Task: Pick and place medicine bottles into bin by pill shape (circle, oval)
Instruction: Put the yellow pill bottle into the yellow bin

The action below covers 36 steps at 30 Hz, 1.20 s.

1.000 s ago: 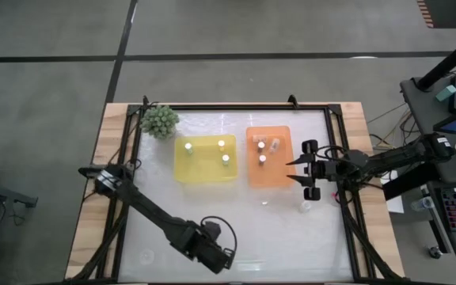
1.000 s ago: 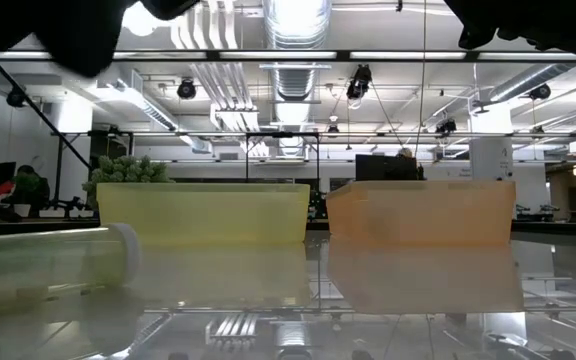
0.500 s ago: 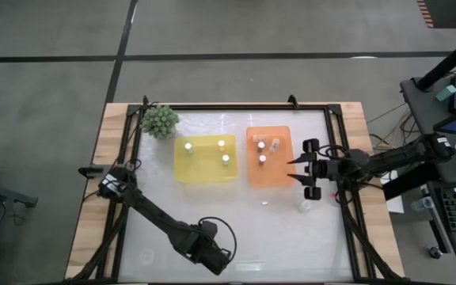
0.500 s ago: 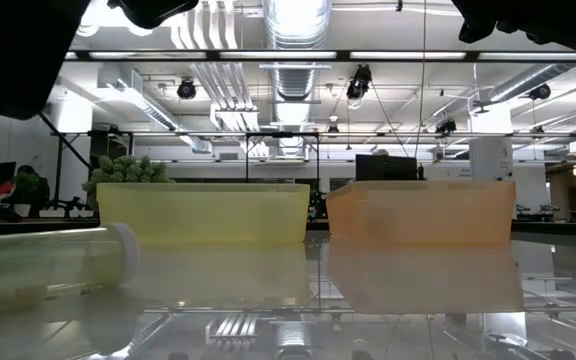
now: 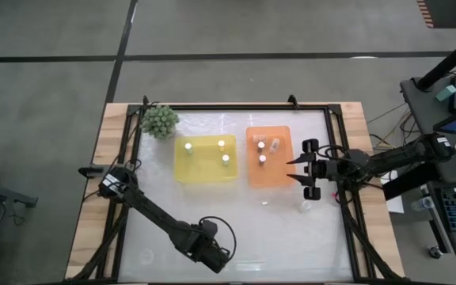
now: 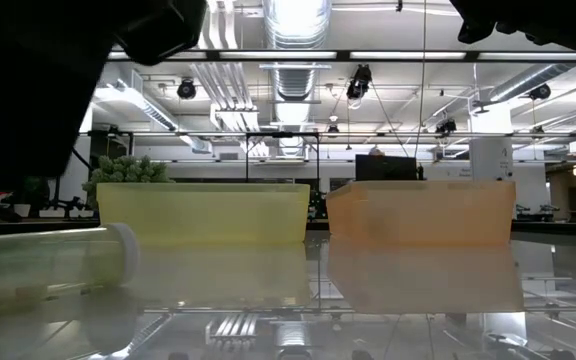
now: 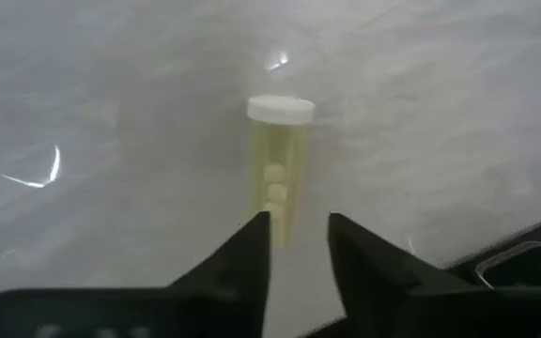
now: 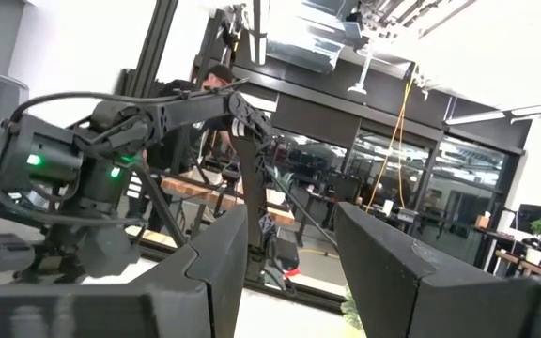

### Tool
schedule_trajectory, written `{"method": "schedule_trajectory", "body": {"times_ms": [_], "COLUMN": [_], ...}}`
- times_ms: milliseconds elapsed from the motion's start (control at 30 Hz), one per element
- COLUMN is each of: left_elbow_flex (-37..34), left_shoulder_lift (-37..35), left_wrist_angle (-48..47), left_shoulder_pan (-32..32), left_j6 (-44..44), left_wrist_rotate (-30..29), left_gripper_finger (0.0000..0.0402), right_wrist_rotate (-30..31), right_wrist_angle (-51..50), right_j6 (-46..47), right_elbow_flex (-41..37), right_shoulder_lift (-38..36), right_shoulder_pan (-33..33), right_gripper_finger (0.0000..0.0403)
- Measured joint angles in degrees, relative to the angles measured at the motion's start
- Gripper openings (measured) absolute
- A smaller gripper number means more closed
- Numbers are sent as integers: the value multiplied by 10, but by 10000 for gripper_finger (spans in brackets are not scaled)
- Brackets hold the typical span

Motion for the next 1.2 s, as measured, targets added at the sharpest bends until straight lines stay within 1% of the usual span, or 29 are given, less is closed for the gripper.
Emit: {"method": "schedule_trajectory", "body": {"times_ms": [167,267,500,633,767,1100,1200], "left_elbow_flex": [-26,-41,-69,-86,-93,-93,-93], "left_shoulder_lift": [0,0,0,0,0,0,0], "left_wrist_angle": [34,49,62,100,115,115,115], "left_shoulder_pan": [1,1,2,3,6,6,6], "left_j6": [15,15,15,15,14,19,28], "left_wrist_rotate": [-14,-17,-18,-18,-15,-13,-13], "left_gripper_finger": [156,177,182,182,166,79,66], "right_wrist_rotate": [0,0,0,0,0,0,0], "right_wrist_angle": [0,0,0,0,0,0,0], "right_j6": [-1,-2,-7,-7,-7,-8,-8], "right_elbow_flex": [0,0,0,0,0,0,0], "right_shoulder_lift": [0,0,0,0,0,0,0], "right_shoulder_pan": [0,0,0,0,0,0,0], "right_gripper_finger": [155,155,155,155,155,155,155]}}
